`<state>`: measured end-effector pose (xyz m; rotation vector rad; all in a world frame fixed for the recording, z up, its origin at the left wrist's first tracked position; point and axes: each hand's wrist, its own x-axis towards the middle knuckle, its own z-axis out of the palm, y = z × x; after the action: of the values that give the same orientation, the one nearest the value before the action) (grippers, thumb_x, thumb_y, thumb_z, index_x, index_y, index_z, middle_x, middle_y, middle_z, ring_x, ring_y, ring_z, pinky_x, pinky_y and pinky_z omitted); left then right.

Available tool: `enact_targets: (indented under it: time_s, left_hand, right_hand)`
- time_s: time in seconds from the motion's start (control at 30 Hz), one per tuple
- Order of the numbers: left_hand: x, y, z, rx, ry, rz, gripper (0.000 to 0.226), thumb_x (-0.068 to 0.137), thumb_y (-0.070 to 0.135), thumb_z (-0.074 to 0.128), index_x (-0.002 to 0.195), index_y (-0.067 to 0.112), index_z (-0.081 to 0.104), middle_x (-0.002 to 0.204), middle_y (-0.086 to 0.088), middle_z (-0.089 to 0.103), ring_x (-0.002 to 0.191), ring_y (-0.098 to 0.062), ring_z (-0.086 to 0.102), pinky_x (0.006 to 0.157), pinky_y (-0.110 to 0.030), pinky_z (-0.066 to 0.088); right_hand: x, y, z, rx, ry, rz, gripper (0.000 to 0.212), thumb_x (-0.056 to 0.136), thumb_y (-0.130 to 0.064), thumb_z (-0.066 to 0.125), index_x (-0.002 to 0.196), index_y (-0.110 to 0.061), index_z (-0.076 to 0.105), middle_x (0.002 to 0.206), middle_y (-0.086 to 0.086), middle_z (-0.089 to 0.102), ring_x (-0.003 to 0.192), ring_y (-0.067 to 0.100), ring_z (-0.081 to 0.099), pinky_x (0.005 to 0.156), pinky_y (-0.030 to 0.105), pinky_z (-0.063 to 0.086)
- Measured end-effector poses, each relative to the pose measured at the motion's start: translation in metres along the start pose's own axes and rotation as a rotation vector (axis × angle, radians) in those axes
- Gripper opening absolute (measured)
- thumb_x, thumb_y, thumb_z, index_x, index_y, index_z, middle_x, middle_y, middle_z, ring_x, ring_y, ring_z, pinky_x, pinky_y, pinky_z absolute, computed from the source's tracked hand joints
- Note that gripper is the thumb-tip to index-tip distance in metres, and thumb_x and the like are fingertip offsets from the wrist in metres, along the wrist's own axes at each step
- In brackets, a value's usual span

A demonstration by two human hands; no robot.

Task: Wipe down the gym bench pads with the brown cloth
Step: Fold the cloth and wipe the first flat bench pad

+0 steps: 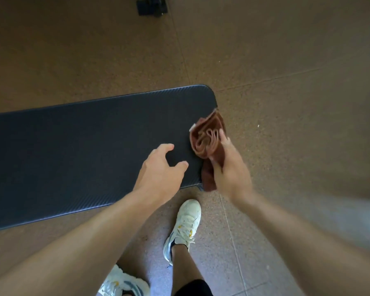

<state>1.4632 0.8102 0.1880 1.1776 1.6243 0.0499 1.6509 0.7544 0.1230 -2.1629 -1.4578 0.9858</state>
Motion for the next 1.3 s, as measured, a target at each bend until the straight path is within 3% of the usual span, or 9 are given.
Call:
enact_targets:
  time_s: [0.13, 0.27, 0.37, 0.57, 0.9, 1.03, 1.1, 1.23, 1.3]
  left_hand:
    - [-0.005, -0.002, 0.013, -0.013, -0.137, 0.008, 0.052, 0.097, 0.047, 0.062, 0.146, 0.033, 0.051, 0.145, 0.014, 0.054, 0.128, -0.002, 0.049, 0.101, -0.026, 0.037]
    - [-0.008, 0.000, 0.008, -0.398, -0.259, -0.055, 0.067, 0.076, 0.080, 0.063, 0.128, 0.039, 0.067, 0.130, 0.018, 0.068, 0.123, -0.003, 0.059, 0.114, -0.034, 0.038]
    - [-0.011, 0.002, -0.005, -0.700, -0.483, -0.220, 0.085, 0.063, 0.085, 0.066, 0.123, 0.025, 0.074, 0.124, -0.002, 0.074, 0.118, -0.023, 0.069, 0.110, -0.045, 0.046]
    - [-0.013, -0.009, -0.025, -0.469, -0.508, -0.125, 0.034, 0.078, 0.023, 0.086, 0.110, 0.018, 0.078, 0.111, -0.013, 0.078, 0.103, -0.031, 0.075, 0.097, -0.045, 0.058]
    - [-0.007, -0.007, -0.035, -0.327, -0.046, -0.047, 0.022, 0.080, 0.038, 0.086, 0.099, 0.036, 0.074, 0.094, 0.011, 0.078, 0.087, -0.011, 0.076, 0.071, -0.034, 0.064]
    - [-0.001, 0.003, -0.038, -0.332, 0.037, 0.019, 0.044, 0.089, 0.032, 0.079, 0.128, 0.039, 0.059, 0.120, 0.017, 0.068, 0.106, -0.005, 0.068, 0.068, -0.018, 0.057]
    - [0.003, 0.003, -0.042, -0.286, 0.126, 0.045, 0.059, 0.090, 0.031, 0.077, 0.142, 0.035, 0.049, 0.131, 0.017, 0.059, 0.116, -0.005, 0.061, 0.075, -0.014, 0.047]
    - [0.005, -0.006, -0.050, -0.263, 0.214, 0.084, 0.045, 0.096, 0.029, 0.071, 0.138, 0.031, 0.054, 0.125, 0.016, 0.061, 0.108, -0.004, 0.063, 0.073, -0.010, 0.039]
    - [0.005, -0.012, -0.049, -0.228, 0.214, 0.104, 0.040, 0.097, 0.025, 0.069, 0.135, 0.030, 0.055, 0.121, 0.016, 0.062, 0.108, -0.005, 0.063, 0.074, -0.010, 0.039]
  right_hand:
    - [-0.088, 0.008, -0.003, 0.103, -0.162, 0.125, 0.049, 0.102, -0.030, 0.056, 0.136, -0.063, 0.045, 0.145, -0.016, 0.058, 0.129, 0.013, 0.056, 0.106, 0.039, 0.044]
    - [-0.096, -0.037, -0.035, 0.797, -0.292, 0.304, 0.033, 0.087, -0.023, 0.064, 0.117, -0.026, 0.079, 0.120, -0.006, 0.077, 0.115, 0.013, 0.071, 0.103, 0.029, 0.052]
    - [-0.085, -0.064, -0.053, 1.165, -0.368, 0.409, 0.030, 0.080, -0.017, 0.069, 0.105, -0.025, 0.085, 0.119, 0.005, 0.079, 0.113, 0.017, 0.074, 0.096, 0.024, 0.058]
    - [-0.047, -0.056, -0.065, 0.807, -0.066, 0.490, 0.020, 0.087, -0.027, 0.080, 0.103, -0.015, 0.079, 0.102, 0.002, 0.082, 0.102, 0.022, 0.078, 0.101, 0.044, 0.058]
    - [-0.006, -0.054, -0.078, 0.472, 0.179, 0.407, 0.030, 0.080, -0.047, 0.088, 0.093, -0.021, 0.079, 0.087, -0.007, 0.081, 0.087, 0.014, 0.078, 0.089, 0.049, 0.063]
    - [0.000, -0.075, -0.091, 0.311, 0.341, 0.343, 0.033, 0.079, -0.052, 0.087, 0.095, -0.029, 0.070, 0.089, -0.016, 0.074, 0.083, -0.004, 0.070, 0.090, 0.038, 0.060]
    - [-0.009, -0.089, -0.084, 0.219, 0.291, 0.233, 0.034, 0.080, -0.051, 0.086, 0.103, -0.035, 0.065, 0.096, -0.021, 0.071, 0.090, -0.006, 0.066, 0.089, 0.031, 0.056]
    - [-0.043, -0.103, -0.031, -0.081, -0.231, 0.131, 0.026, 0.088, -0.060, 0.071, 0.110, -0.046, 0.069, 0.105, -0.025, 0.066, 0.098, -0.004, 0.062, 0.092, 0.038, 0.055]
    - [-0.052, -0.098, -0.008, -0.131, -0.169, 0.064, 0.021, 0.097, -0.048, 0.064, 0.117, -0.043, 0.068, 0.115, -0.027, 0.061, 0.108, -0.001, 0.055, 0.097, 0.040, 0.052]
